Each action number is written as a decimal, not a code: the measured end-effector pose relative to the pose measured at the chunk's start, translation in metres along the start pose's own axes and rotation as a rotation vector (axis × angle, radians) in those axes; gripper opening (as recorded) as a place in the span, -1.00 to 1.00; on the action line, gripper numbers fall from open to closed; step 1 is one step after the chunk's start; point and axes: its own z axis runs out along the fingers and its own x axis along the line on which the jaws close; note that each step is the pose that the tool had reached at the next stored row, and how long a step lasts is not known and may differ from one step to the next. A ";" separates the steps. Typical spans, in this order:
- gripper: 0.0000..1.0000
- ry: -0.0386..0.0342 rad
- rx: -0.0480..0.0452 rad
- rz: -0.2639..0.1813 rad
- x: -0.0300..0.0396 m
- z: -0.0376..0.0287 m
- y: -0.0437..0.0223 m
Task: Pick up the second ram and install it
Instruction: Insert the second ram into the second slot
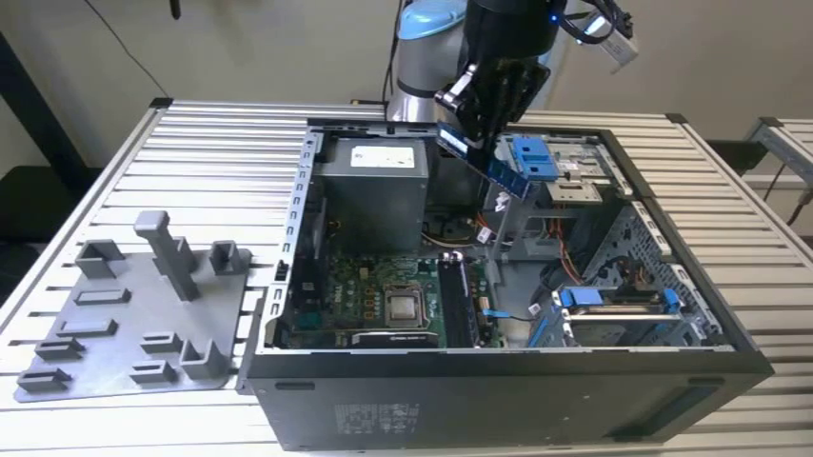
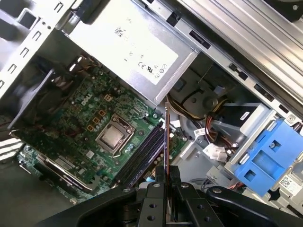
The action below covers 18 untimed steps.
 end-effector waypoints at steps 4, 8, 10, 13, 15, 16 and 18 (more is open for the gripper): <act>-0.72 -0.0002 0.0005 0.037 0.0009 0.0002 -0.0014; -0.72 -0.0007 0.0008 0.077 0.0017 0.0006 -0.0025; -0.72 -0.0007 0.0013 0.101 0.0018 0.0008 -0.0027; -0.72 -0.0011 0.0018 0.142 0.0019 0.0012 -0.0028; -0.72 -0.0014 0.0021 0.173 0.0019 0.0017 -0.0028; -0.72 -0.0017 0.0022 0.190 0.0019 0.0020 -0.0028; -0.72 -0.0020 0.0026 0.226 0.0019 0.0027 -0.0028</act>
